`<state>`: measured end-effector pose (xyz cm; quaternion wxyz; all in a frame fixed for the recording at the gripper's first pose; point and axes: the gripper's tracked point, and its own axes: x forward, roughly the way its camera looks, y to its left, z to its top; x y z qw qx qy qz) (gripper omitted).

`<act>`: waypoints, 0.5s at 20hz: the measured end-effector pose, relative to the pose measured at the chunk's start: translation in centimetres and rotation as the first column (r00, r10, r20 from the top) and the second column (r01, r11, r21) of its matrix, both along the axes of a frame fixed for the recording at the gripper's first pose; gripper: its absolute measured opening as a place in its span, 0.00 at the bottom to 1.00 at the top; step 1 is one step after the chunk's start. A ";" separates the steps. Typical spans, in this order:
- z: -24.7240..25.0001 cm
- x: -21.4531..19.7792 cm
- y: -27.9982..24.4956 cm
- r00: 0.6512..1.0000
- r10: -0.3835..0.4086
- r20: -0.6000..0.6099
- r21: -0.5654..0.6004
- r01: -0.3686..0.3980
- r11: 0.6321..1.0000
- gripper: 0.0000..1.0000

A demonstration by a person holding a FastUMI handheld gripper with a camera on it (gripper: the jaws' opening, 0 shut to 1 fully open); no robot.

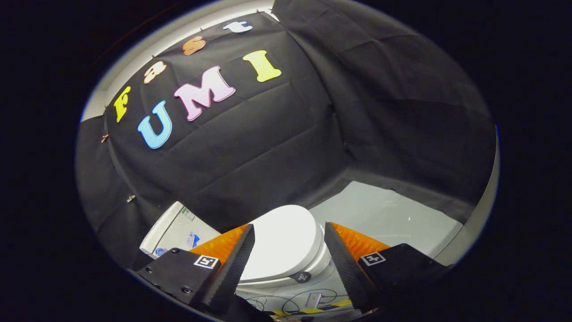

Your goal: Open the toilet lid.

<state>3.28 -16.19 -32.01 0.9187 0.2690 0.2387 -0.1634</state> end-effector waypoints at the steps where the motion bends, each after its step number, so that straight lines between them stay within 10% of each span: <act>1: -0.8 0.2 -0.3 1.000 -0.017 -0.004 0.019 0.017 1.000 0.99; 10: -12.0 -0.5 0.7 0.988 -0.066 -0.141 0.186 0.092 0.978 0.98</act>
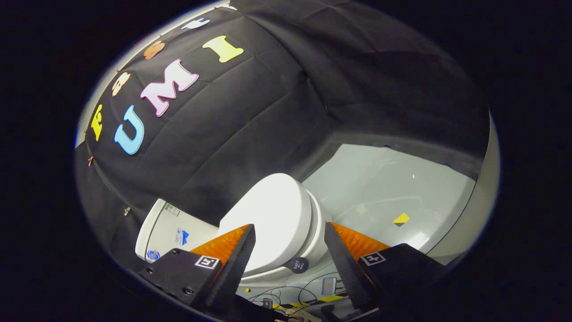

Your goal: Open the toilet lid.

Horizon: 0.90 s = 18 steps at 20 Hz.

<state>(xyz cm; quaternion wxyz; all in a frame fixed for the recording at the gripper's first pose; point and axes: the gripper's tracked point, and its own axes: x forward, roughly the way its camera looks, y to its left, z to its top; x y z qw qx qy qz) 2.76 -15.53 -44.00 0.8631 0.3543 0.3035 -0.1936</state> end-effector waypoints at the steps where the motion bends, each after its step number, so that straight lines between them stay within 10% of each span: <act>1: -0.6 -0.2 0.1 1.000 -0.009 -0.009 0.017 0.009 1.000 0.98; 14: -10.6 -2.5 4.3 0.992 -0.045 -0.120 0.237 0.073 0.969 0.96; 18: -11.9 -2.3 5.4 0.992 -0.049 -0.113 0.303 0.082 0.950 0.81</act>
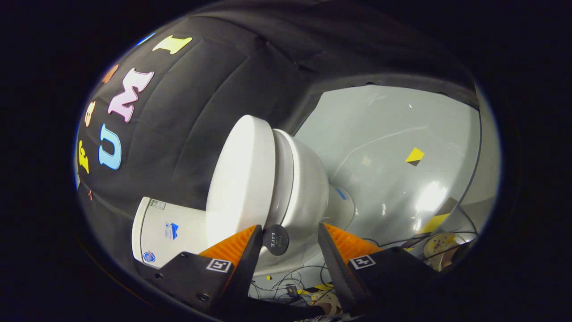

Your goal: Open the toilet lid.

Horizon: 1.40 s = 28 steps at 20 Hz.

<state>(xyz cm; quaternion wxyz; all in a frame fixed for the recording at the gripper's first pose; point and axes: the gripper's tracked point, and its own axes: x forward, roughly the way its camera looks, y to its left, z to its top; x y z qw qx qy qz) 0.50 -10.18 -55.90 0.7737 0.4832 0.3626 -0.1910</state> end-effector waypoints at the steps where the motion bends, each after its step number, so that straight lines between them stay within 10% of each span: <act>1: -0.2 0.2 0.3 1.000 -0.008 0.010 0.024 0.008 1.000 0.80; 13: -0.5 2.1 1.9 0.995 -0.025 0.101 0.158 0.009 0.987 0.06; 28: 7.1 3.9 3.5 0.973 0.225 0.045 -0.155 -0.215 0.964 0.06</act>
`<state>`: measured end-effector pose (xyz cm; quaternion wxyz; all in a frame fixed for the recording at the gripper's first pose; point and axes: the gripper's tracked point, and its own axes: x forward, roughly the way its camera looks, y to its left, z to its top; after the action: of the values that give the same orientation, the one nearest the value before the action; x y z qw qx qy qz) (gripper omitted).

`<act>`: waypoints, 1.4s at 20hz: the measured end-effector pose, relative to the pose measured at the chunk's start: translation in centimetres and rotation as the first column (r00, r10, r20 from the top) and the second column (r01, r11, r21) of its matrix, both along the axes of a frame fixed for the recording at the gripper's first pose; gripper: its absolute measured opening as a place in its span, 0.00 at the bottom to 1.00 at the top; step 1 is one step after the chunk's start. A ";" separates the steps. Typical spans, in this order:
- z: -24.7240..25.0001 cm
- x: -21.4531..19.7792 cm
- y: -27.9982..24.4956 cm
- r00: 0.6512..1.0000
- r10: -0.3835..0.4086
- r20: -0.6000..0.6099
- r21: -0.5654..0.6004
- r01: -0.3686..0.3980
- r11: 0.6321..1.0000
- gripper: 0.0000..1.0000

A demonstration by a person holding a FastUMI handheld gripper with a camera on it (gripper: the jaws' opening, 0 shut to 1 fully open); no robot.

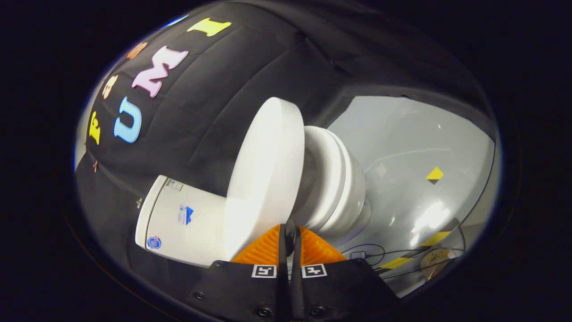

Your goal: Open the toilet lid.

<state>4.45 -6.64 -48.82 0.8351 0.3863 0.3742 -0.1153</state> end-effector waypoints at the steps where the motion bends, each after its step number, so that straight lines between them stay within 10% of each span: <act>1: 1.0 0.3 0.4 1.000 0.021 0.007 -0.033 -0.020 0.999 0.06; 28: 17.6 6.1 19.4 0.919 0.376 0.117 -0.534 -0.262 0.804 0.06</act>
<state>10.55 12.73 -31.26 0.9500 0.0939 0.2970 -0.0240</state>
